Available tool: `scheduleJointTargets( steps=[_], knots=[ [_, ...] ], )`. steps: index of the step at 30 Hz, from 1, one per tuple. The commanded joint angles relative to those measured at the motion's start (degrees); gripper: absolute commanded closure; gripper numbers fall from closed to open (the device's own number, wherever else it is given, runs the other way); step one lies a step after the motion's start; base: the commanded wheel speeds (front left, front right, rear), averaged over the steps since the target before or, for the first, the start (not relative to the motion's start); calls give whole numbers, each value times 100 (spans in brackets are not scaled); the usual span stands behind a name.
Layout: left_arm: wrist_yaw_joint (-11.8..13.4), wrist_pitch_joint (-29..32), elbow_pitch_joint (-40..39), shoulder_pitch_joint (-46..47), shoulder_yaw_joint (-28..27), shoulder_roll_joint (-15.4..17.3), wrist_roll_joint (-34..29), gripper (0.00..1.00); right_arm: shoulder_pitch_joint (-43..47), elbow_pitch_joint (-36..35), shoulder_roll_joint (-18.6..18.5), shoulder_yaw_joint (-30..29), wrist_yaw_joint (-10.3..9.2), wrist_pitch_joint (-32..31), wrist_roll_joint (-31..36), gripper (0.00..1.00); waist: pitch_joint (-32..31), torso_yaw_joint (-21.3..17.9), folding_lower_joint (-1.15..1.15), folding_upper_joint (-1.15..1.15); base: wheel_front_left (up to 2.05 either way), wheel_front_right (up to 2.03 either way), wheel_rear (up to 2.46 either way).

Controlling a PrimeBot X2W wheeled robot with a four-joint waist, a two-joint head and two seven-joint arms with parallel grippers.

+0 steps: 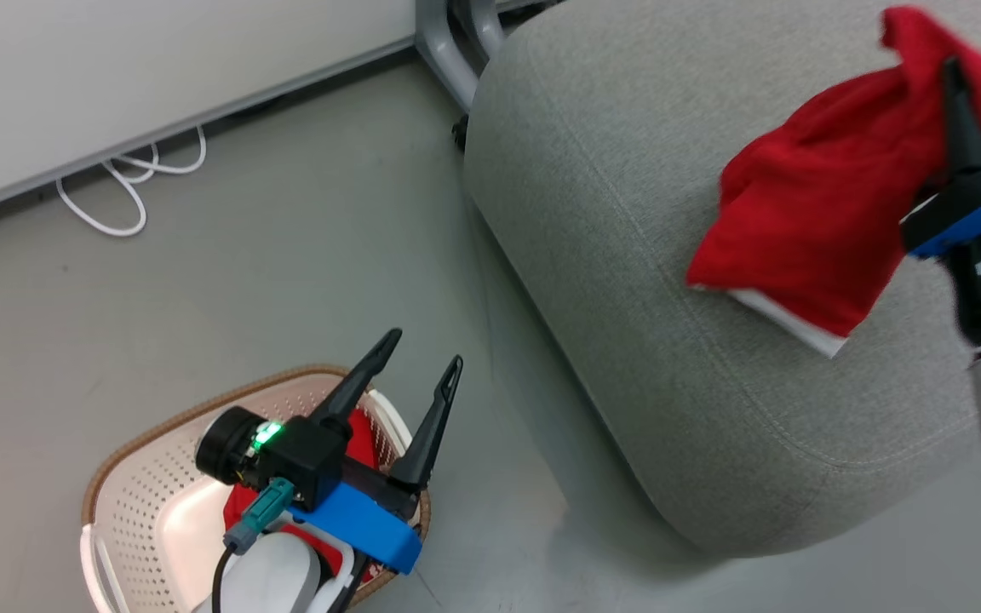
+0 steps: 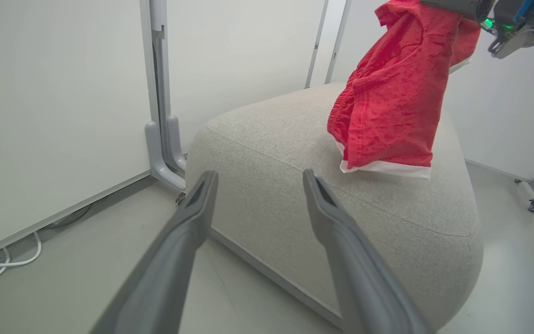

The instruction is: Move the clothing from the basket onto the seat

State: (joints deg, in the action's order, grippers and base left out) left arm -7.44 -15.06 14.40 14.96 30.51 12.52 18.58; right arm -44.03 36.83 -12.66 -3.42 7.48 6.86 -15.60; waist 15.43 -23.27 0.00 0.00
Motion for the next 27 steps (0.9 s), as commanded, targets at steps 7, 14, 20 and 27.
scheduleJointTargets(
  steps=[7, 14, 20, 27],
  knots=[
    [-5, -17, -365, 682, -81, 145, -161, 0, -985, 178, -997, -893, 3, -80, 428, 100, 1515, 729, 0, 0, 0, 0, 0],
    [-5, -17, -786, 1038, -54, 275, -378, 0, -1432, 292, -1354, -2031, 2, 125, 507, 100, 2368, 1108, 0, 0, 0, 0, 0],
    [-5, -17, -1114, 1212, -59, 373, -523, 0, -1299, 780, -1213, -2610, 2, 321, 558, 100, 2766, 1280, 0, 0, 0, 0, 0],
    [-5, -17, -1296, 1123, -229, 448, -637, 0, -1333, 1290, -994, -2764, 2, 551, 620, 78, 2887, 1243, 0, 0, 0, 0, 0]
  ],
)
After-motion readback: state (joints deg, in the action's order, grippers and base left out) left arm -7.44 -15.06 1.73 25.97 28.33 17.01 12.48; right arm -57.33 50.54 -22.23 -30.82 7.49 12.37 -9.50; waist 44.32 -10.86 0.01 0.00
